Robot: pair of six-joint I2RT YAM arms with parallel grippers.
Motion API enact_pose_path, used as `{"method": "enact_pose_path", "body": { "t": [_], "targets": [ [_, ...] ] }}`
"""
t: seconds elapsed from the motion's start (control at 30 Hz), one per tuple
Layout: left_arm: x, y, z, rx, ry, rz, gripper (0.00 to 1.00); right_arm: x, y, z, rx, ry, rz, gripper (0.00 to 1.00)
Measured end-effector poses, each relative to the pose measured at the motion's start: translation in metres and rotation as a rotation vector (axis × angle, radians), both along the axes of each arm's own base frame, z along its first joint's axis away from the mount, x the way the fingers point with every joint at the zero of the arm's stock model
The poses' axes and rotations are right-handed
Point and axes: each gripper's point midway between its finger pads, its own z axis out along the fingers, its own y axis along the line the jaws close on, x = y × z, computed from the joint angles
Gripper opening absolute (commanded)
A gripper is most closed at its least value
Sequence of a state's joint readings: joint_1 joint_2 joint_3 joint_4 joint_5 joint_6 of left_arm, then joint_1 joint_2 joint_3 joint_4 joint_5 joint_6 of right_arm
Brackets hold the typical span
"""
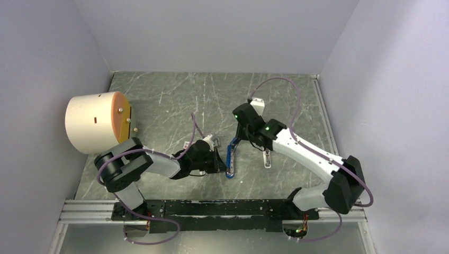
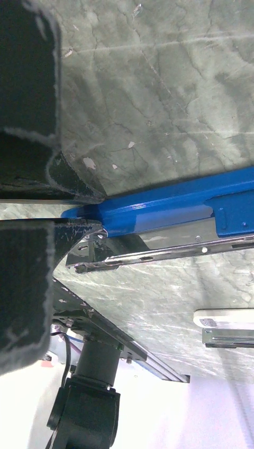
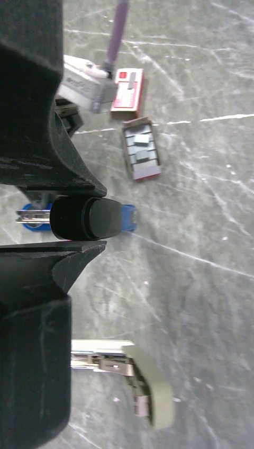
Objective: Load the staples into the stapler
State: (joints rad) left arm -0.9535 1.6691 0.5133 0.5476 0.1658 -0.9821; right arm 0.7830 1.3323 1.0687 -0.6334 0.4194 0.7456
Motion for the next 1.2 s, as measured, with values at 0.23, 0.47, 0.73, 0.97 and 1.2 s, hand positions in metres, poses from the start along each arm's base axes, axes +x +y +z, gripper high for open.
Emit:
{"method": "enact_pose_path", "body": {
  "t": [0.23, 0.47, 0.73, 0.97, 1.2],
  "targets": [
    [0.0, 0.0, 0.0, 0.004, -0.004, -0.002, 0.07, 0.038, 0.004, 0.002, -0.05, -0.044, 0.007, 0.11],
    [0.0, 0.0, -0.001, 0.008, -0.007, -0.006, 0.07, 0.069, 0.006, -0.007, -0.09, -0.059, 0.011, 0.19],
    [0.001, 0.0, -0.001, 0.015, -0.006, -0.007, 0.11, 0.084, 0.012, -0.014, -0.094, -0.068, 0.036, 0.28],
    [0.001, 0.0, -0.001, 0.024, -0.003, -0.006, 0.16, 0.085, 0.014, -0.014, -0.062, -0.055, 0.05, 0.35],
    [0.001, 0.0, -0.001, 0.037, 0.003, -0.007, 0.18, 0.085, 0.014, -0.017, -0.023, -0.028, 0.046, 0.42]
  ]
}}
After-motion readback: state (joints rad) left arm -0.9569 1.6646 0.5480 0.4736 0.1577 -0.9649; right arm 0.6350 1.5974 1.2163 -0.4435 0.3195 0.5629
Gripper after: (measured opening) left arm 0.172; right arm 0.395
